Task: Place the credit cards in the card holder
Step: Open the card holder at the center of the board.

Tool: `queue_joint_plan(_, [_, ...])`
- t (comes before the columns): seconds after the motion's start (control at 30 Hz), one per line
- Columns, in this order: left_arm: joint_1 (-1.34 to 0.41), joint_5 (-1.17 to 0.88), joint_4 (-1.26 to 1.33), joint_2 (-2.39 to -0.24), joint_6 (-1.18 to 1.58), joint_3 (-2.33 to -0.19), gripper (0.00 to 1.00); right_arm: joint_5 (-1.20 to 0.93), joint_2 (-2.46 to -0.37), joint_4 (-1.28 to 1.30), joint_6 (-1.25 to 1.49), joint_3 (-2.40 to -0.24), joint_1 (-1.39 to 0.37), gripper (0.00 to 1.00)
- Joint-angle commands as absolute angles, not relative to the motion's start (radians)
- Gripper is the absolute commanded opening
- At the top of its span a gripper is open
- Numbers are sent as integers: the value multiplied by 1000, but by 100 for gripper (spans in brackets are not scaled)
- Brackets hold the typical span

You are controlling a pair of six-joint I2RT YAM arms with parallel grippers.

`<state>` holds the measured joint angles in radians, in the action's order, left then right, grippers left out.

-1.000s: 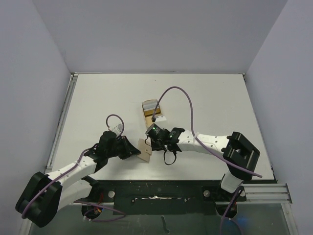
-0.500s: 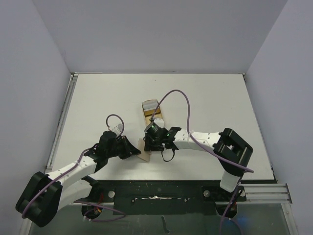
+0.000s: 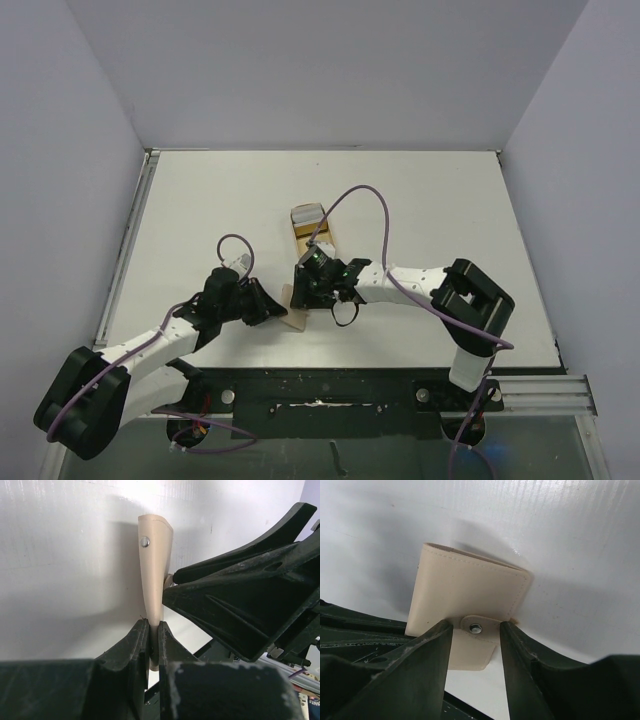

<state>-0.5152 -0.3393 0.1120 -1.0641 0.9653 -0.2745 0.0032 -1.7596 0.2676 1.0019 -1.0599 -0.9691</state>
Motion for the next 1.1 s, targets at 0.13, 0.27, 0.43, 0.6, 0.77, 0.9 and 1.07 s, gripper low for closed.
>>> queue_joint_plan(0.13, [-517,-354,162,-1050,963,-296,0,-8,-1794,239,1004,-1083,-988,44])
queue_joint_plan(0.27, [-517,-346,145,-1035,960,-302,0,34,-1832,310,981,-1084,-992,38])
queue_joint_plan(0.43, [-516,-327,120,-1010,959,-303,0,115,-1866,391,961,-1089,-996,24])
queue_joint_plan(0.6, [-517,-323,100,-1006,962,-305,0,211,-1877,451,930,-1106,-1013,11])
queue_joint_plan(0.77, [-517,-297,64,-981,965,-311,0,282,-1871,487,917,-1094,-1014,3])
queue_joint_plan(0.9, [-516,-266,18,-968,956,-320,0,312,-1853,500,899,-1074,-1015,0])
queue_joint_plan(1.07, [-515,-253,4,-967,963,-324,0,359,-1852,532,884,-1067,-1015,0])
